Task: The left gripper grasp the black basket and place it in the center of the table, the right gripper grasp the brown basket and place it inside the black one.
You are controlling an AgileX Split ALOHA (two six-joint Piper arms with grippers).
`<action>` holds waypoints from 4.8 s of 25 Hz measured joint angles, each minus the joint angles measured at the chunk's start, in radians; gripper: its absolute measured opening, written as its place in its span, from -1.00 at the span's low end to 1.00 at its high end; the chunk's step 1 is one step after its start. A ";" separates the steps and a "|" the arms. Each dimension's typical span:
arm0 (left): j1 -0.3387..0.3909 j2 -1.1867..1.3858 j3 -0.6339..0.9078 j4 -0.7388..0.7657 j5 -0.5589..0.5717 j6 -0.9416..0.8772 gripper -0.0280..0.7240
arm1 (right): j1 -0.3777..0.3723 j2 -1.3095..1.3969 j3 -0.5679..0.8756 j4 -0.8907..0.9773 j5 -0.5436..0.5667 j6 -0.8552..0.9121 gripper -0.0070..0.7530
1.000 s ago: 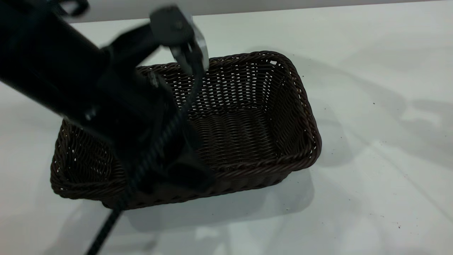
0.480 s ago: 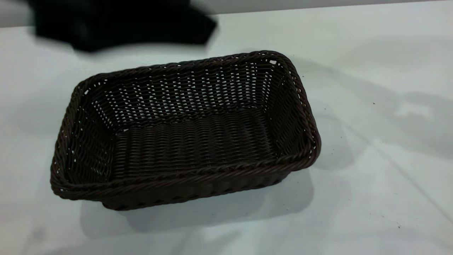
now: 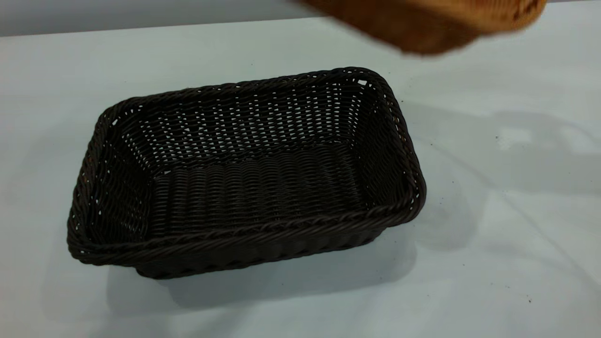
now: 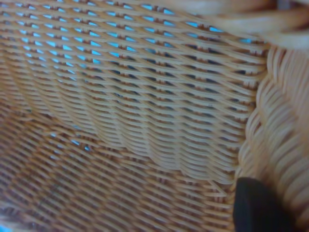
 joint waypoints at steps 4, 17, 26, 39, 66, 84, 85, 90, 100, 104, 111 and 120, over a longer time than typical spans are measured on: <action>0.000 -0.036 0.000 -0.004 -0.135 0.000 0.40 | 0.107 0.060 -0.073 -0.106 0.050 0.031 -0.72; 0.000 -0.056 -0.002 0.015 -0.429 0.000 0.30 | 0.271 0.308 -0.390 -0.207 0.136 0.062 -0.72; 0.000 -0.056 -0.002 0.061 -0.497 -0.001 0.30 | 0.320 0.341 -0.425 -0.346 0.138 0.101 -0.72; 0.000 -0.057 -0.002 0.059 -0.497 -0.001 0.29 | 0.360 0.341 -0.424 -0.355 0.135 0.125 -0.72; 0.000 -0.057 -0.002 0.057 -0.506 -0.001 0.29 | 0.359 0.377 -0.371 -0.399 0.132 0.258 -0.72; 0.000 -0.057 -0.002 0.057 -0.511 -0.001 0.29 | 0.359 0.376 -0.373 -0.338 0.137 0.167 -0.25; 0.000 -0.057 -0.002 0.057 -0.509 -0.001 0.29 | 0.359 0.376 -0.373 -0.333 0.137 0.153 -0.15; 0.000 -0.057 -0.002 0.055 -0.498 -0.001 0.29 | 0.359 0.376 -0.374 -0.336 0.136 0.148 0.20; 0.000 -0.057 -0.002 0.034 -0.490 -0.001 0.29 | 0.357 0.264 -0.376 -0.523 0.137 0.180 0.23; 0.000 -0.057 -0.002 -0.057 -0.489 -0.001 0.29 | 0.356 0.177 -0.376 -0.634 0.137 0.228 0.19; 0.000 -0.057 -0.002 -0.175 -0.490 -0.001 0.20 | 0.356 -0.044 -0.376 -0.740 0.139 0.258 -0.04; 0.000 -0.079 -0.002 -0.262 -0.487 -0.001 -0.14 | 0.356 -0.414 -0.376 -0.851 0.140 0.314 -0.52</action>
